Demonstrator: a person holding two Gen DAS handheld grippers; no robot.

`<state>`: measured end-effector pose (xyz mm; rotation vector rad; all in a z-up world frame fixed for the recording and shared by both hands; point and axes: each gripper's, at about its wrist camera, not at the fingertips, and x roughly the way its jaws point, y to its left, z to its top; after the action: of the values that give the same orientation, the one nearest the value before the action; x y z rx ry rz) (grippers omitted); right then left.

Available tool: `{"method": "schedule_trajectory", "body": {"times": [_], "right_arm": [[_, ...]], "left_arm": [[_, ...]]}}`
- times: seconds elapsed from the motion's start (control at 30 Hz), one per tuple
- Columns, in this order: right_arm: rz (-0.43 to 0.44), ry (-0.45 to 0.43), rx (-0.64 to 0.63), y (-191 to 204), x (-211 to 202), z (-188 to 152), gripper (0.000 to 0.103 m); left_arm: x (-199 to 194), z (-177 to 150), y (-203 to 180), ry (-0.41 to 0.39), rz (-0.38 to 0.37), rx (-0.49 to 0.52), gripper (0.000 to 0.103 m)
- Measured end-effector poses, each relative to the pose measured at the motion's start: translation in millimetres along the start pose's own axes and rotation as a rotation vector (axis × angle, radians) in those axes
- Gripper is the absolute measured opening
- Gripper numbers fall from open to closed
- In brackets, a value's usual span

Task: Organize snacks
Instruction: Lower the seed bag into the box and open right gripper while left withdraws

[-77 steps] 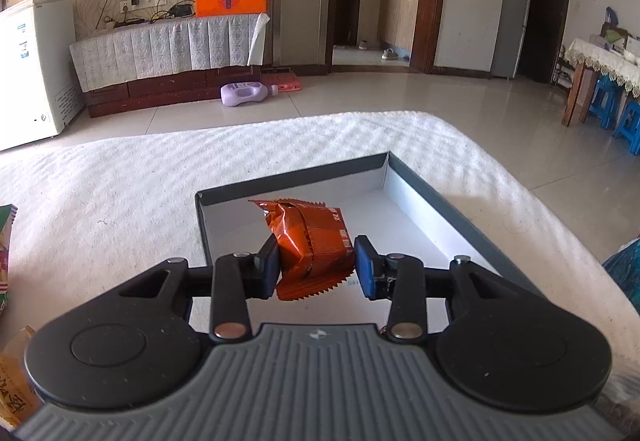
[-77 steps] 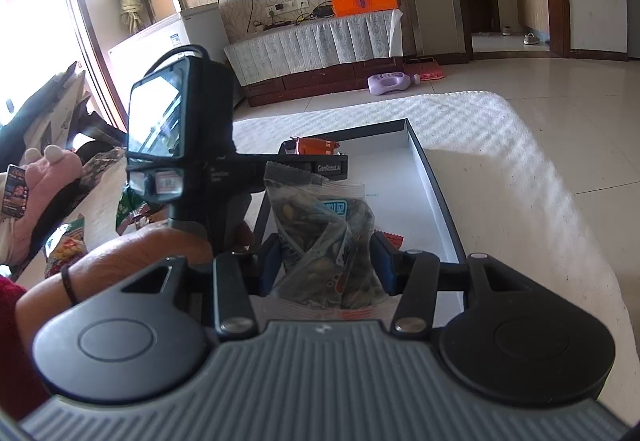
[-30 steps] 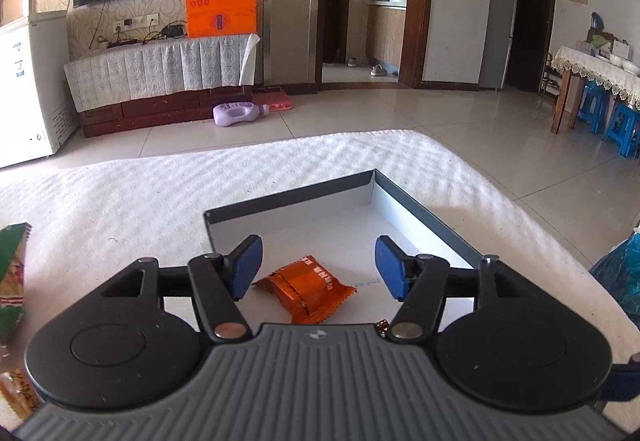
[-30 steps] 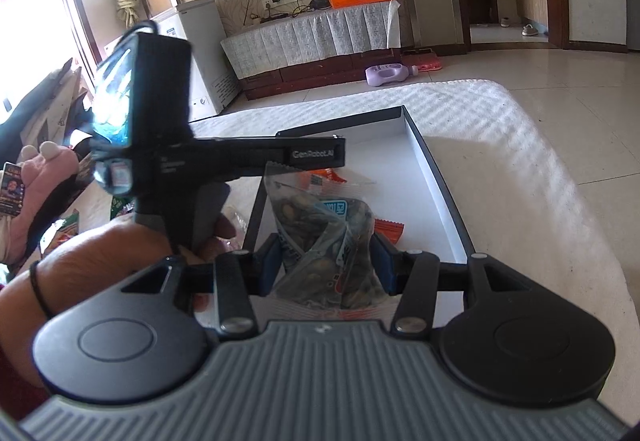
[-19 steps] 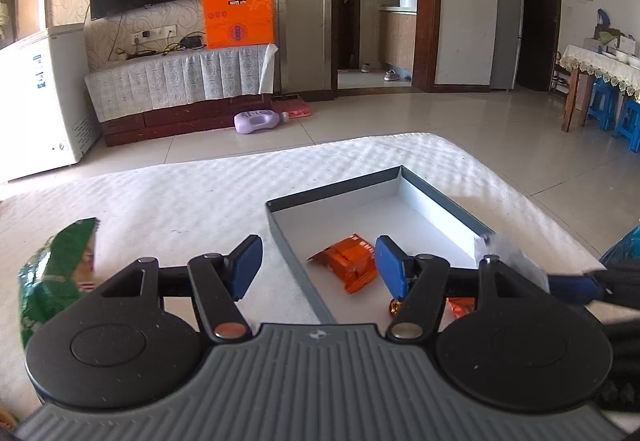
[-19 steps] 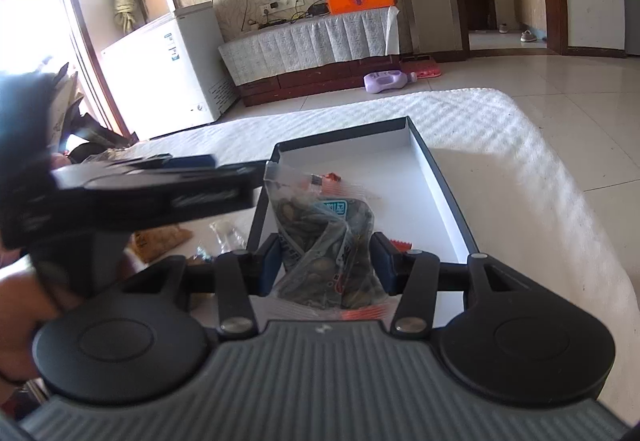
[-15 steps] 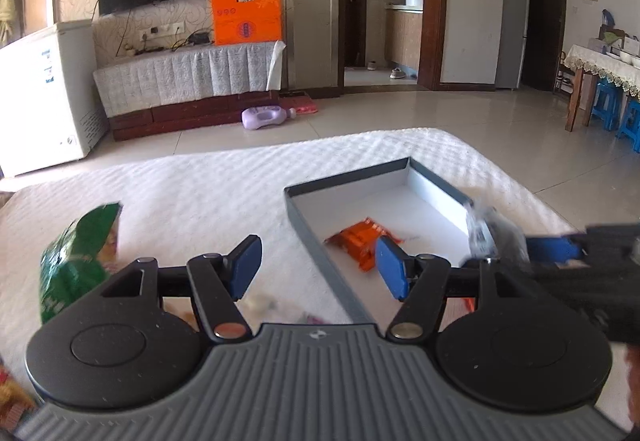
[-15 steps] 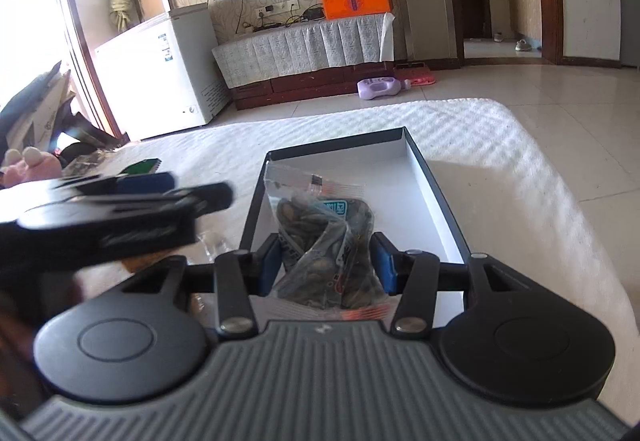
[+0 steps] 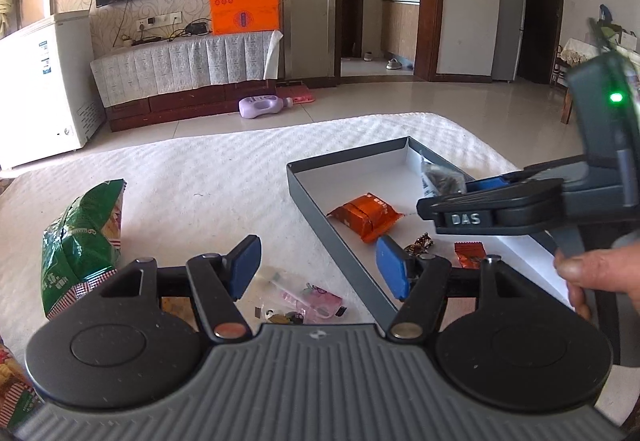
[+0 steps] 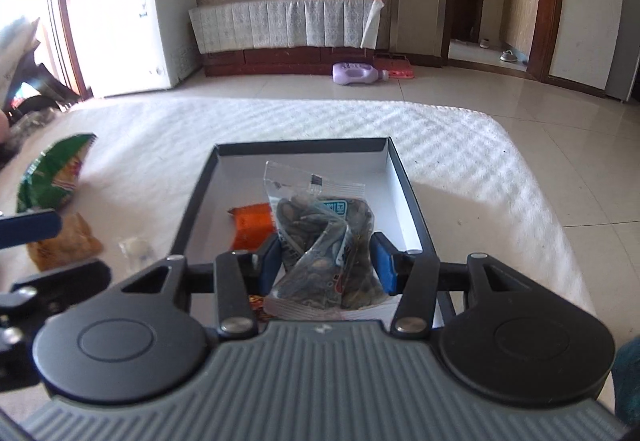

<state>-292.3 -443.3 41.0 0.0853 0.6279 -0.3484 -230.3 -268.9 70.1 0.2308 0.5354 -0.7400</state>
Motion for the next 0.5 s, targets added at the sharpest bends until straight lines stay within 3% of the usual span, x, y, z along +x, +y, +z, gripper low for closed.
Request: {"method": "schedule_trajectory", "body": {"times": [0.5], "right_arm": [[-0.065,0.091,-0.045,2,45,18,0.051]], "left_arm": [[11,1,2,0.013,0.001,0.023,0.074]]}}
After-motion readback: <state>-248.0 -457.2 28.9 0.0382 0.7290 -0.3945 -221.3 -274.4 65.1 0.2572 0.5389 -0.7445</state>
